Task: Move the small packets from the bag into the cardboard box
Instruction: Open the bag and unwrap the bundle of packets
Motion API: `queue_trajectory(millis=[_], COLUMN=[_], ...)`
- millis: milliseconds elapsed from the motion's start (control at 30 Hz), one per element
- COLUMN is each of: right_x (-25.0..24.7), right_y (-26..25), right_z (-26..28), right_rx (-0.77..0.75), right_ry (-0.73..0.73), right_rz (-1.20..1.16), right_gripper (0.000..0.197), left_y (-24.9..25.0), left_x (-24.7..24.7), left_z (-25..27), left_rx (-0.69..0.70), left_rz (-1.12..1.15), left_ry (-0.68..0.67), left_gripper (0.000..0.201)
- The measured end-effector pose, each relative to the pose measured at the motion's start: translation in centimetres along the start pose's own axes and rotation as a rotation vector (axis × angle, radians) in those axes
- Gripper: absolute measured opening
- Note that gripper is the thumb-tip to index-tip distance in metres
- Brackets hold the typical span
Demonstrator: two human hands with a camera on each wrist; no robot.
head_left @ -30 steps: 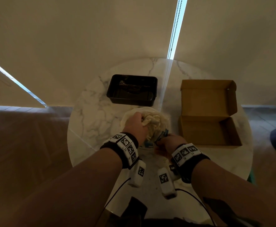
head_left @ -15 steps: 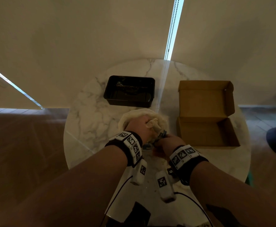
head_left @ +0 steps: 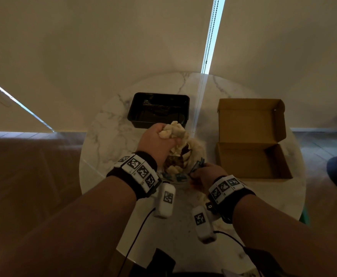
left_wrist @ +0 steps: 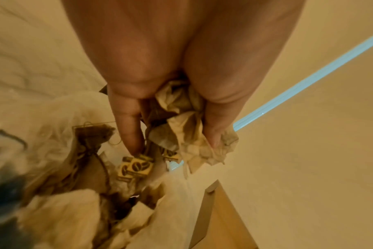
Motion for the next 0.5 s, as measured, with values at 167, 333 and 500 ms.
queue_trajectory(millis=[167, 333, 500], right_x=[-0.1, -0.2, -0.6], right_y=[0.0, 0.2, 0.2], right_z=[0.0, 0.0, 0.4], right_rx=[0.006, 0.013, 0.031], right_ry=[-0.004, -0.017, -0.021], right_rz=[0.066, 0.147, 0.226], right_gripper=[0.023, 0.009, 0.008], left_y=[-0.1, -0.3, 1.6], left_x=[-0.3, -0.7, -1.5], left_z=[0.3, 0.8, 1.3], left_rx=[-0.075, -0.08, -0.092], left_rz=[0.283, 0.441, 0.565], left_ry=[-0.022, 0.002, -0.047], left_gripper=[0.053, 0.058, 0.034])
Point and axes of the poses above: each hand's wrist, its own z-axis away from the middle knuckle, its own x-axis out of the palm, y = z × x, the point moved 6 cm from there along -z, towards the middle knuckle, and after that the axes turned 4 degrees about -y, right-handed, at the moved point
